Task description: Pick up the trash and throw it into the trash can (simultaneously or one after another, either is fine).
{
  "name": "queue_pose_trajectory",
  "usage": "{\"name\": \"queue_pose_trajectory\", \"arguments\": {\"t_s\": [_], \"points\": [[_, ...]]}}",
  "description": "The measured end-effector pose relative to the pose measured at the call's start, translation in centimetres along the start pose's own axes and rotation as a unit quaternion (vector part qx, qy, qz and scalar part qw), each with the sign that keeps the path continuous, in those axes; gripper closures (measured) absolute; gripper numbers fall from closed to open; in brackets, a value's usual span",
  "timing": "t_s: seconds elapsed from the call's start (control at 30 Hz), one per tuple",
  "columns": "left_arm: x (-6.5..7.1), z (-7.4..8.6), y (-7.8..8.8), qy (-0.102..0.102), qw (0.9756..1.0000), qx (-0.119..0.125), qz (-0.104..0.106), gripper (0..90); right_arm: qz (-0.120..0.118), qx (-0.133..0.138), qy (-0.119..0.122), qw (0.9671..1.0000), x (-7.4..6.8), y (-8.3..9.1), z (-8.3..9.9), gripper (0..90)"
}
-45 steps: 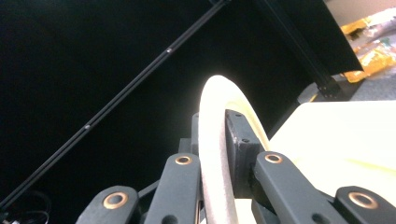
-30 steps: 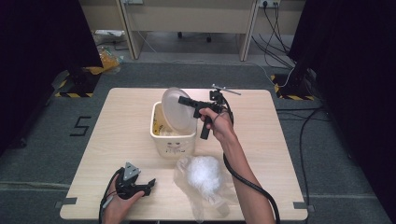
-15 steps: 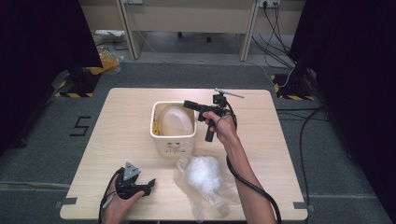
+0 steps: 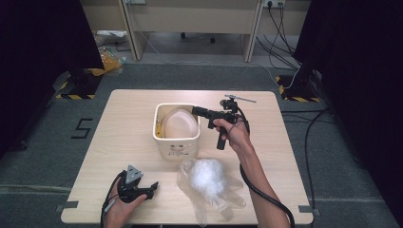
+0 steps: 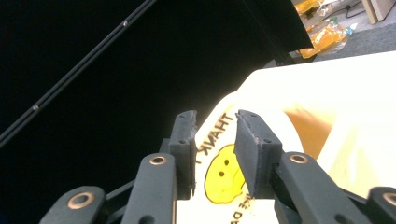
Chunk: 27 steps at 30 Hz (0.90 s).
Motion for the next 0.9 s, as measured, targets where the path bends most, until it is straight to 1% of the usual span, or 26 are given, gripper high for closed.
{"name": "queue_pose_trajectory", "arguments": {"t_s": [0.23,0.3,0.33,0.4,0.43,0.5,0.57,0.6,0.67,0.8,0.9], "points": [[0.0,0.0,0.0,0.001,1.0,0.001,0.0,16.9,0.001,-0.018,0.023,0.9996,-1.2,1.7,0.8,60.3],[0.0,0.0,0.0,0.001,1.0,0.001,0.0,16.9,0.003,-0.027,0.033,0.9991,-1.5,2.2,1.2,58.3],[0.0,0.0,0.0,0.001,1.0,0.001,0.0,16.8,0.005,-0.036,0.042,0.9984,-1.8,2.7,1.7,56.9],[0.0,0.0,0.0,0.0,1.0,0.0,0.0,16.7,0.005,-0.041,0.043,0.9982,-2.0,3.0,2.0,56.5],[0.0,0.0,0.0,0.0,1.0,0.0,-0.001,16.6,0.008,-0.051,0.055,0.9972,-2.3,3.5,2.6,55.4],[0.0,0.0,0.0,-0.001,1.0,-0.001,-0.001,16.6,0.01,-0.056,0.059,0.9966,-2.4,3.8,2.9,55.0],[0.0,0.0,0.0,0.001,1.0,0.0,-0.001,16.5,0.016,-0.066,0.073,0.9951,-2.6,4.4,3.5,53.9],[0.0,0.0,0.0,0.001,1.0,0.0,-0.001,16.4,0.018,-0.07,0.074,0.9947,-2.7,4.6,3.8,53.4],[0.0,0.0,0.0,0.002,1.0,0.0,-0.001,16.4,0.024,-0.077,0.084,0.9932,-2.9,5.3,4.5,52.0],[0.0,0.0,0.0,0.002,1.0,0.0,-0.001,16.3,0.033,-0.087,0.088,0.9917,-3.0,6.6,6.0,49.9],[0.0,0.0,0.0,0.002,1.0,0.001,-0.001,16.3,0.037,-0.094,0.085,0.9913,-3.0,7.4,7.2,48.9]]}}
Point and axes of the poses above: each handheld gripper's, and its own axes: y roughly backward along the jaws, z roughly out of its underside, x roughly to its right, the point moved 4 cm from there along -y, roughly forward along the jaws, and after that the axes turned 15 degrees about y, right-handed, at the moved point
